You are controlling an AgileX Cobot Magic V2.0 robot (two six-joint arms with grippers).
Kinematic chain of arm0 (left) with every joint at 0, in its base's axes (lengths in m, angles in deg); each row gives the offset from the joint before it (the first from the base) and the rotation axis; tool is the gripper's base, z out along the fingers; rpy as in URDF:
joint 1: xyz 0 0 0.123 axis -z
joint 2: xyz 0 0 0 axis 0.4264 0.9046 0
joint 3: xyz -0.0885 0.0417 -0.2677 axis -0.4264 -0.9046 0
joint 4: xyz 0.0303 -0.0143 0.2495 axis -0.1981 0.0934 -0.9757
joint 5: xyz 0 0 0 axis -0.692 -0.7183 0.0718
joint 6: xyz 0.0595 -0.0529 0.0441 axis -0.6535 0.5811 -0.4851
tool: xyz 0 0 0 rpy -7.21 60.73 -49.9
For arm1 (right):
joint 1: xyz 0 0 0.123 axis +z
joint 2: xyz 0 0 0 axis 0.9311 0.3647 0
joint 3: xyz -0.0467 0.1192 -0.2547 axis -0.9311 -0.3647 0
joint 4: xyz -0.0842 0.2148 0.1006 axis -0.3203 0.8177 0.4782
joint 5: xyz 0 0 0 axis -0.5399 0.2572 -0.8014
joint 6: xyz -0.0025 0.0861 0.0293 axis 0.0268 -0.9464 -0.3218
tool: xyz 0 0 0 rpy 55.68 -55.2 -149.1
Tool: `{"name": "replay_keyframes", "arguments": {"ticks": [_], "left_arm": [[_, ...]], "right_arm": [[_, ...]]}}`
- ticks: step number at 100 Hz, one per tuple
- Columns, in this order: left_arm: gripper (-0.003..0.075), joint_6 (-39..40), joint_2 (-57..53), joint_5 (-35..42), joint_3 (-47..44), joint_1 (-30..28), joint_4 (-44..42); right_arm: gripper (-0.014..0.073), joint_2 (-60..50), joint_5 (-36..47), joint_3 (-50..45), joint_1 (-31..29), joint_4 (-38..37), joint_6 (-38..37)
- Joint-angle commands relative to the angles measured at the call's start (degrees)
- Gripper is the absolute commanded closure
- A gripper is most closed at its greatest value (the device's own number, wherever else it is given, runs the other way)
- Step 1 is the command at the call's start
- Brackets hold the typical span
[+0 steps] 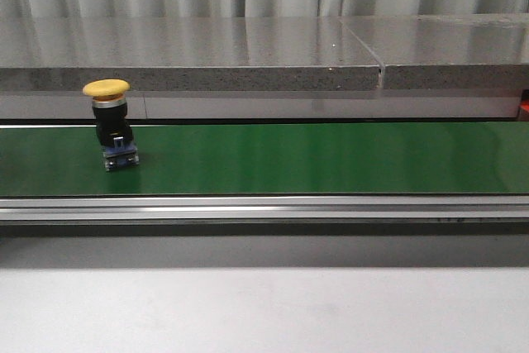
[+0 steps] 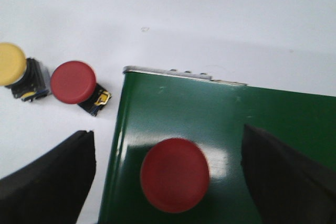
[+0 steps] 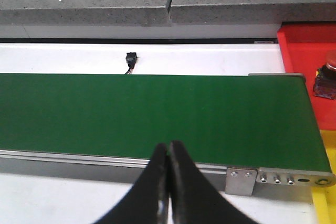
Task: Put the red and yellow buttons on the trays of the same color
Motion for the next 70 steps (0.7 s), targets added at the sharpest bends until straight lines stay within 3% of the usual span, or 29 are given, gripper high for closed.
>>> {"name": "replay_keyframes", "arguments": {"ticks": [1,7,21,70], "left_arm": [[0.0222,-0.8,-4.5,4.1,1.2,2.4,1.1],[0.0341,-1.3,-6.5,4.5,0.6,4.4,1.1],[0.0744,-6.6,-11.2,4.9,-2.6,8.9,1.1],[0.0741,-6.6,-37.1,6.7,-20.0,12.5,5.2]], "right_arm": [[0.0661,0.4,4.0,1.5,0.0,-0.4,0.5],[0.0661,0.4,4.0,1.5,0.0,-0.4,0.5],[0.0661,0.4,4.0,1.5,0.0,-0.4,0.5],[0.0661,0.4,4.1,1.5,0.0,-0.4,0.5]]}}
